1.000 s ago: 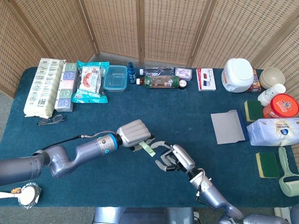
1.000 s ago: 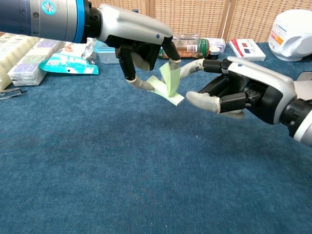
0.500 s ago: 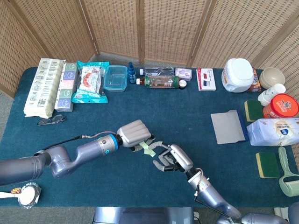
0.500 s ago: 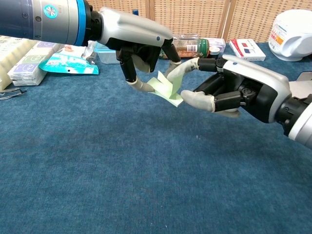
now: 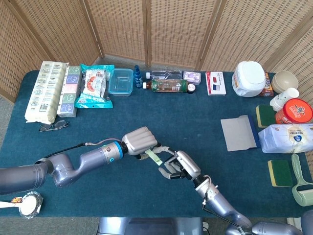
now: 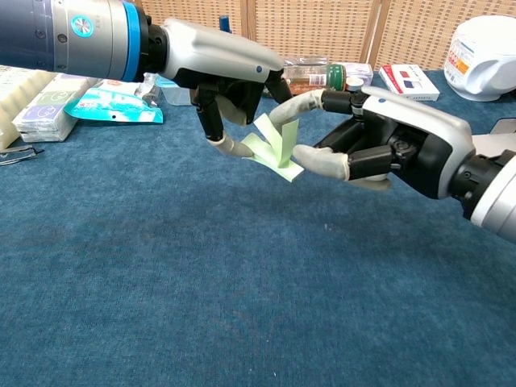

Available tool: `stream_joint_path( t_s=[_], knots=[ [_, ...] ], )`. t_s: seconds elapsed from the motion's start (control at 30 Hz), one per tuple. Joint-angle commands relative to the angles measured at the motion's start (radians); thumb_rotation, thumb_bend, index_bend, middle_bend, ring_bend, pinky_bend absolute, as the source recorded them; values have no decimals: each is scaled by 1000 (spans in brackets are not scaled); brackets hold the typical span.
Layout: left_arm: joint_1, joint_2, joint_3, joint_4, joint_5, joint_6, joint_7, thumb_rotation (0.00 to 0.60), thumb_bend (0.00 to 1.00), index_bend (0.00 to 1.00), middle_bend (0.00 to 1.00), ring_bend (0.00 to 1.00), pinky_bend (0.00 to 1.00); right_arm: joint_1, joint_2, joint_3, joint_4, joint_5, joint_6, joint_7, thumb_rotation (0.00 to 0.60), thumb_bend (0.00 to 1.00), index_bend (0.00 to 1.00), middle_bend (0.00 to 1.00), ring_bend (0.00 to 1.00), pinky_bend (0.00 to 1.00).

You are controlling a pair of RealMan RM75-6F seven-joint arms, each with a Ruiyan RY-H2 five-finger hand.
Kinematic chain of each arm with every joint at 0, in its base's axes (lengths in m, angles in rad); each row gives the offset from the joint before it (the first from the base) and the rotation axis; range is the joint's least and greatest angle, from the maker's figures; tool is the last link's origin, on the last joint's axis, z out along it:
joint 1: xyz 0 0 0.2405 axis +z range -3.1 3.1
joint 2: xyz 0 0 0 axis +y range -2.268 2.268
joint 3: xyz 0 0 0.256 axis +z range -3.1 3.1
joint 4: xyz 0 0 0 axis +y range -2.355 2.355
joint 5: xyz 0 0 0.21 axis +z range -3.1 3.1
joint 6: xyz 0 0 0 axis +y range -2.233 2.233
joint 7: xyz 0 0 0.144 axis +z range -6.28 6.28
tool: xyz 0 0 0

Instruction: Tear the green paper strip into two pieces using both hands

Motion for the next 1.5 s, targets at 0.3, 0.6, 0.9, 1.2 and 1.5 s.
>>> stream_joint_path(
  t_s=[0.3, 0.6, 0.9, 1.2, 1.5],
  knots=[
    [-5, -9, 5, 14, 4, 0, -3, 600, 460, 689, 1000, 1000, 1000, 7, 3, -3, 5, 4, -3, -4, 536, 440, 264, 948, 1000, 977],
    [-10, -10, 0, 20, 2, 2, -13, 600, 460, 689, 1000, 1000, 1000, 3, -3, -11, 18, 4, 5, -1, 562, 564, 299, 947, 1000, 976],
    [-20, -16, 0, 23, 6, -5, -22, 600, 460, 689, 1000, 1000, 1000, 8, 3, -9, 23, 0, 7, 20, 560, 563, 272, 945, 1000, 976],
    [-24, -24, 5, 36, 4, -8, -13, 600, 460, 688, 1000, 1000, 1000, 3, 11, -16, 23, -3, 14, 32, 558, 564, 256, 943, 1000, 974],
    [-20, -26, 11, 32, 7, -1, -11, 600, 460, 687, 1000, 1000, 1000, 6, 19, -10, 25, 8, 9, 49, 557, 563, 220, 940, 1000, 971]
  ],
)
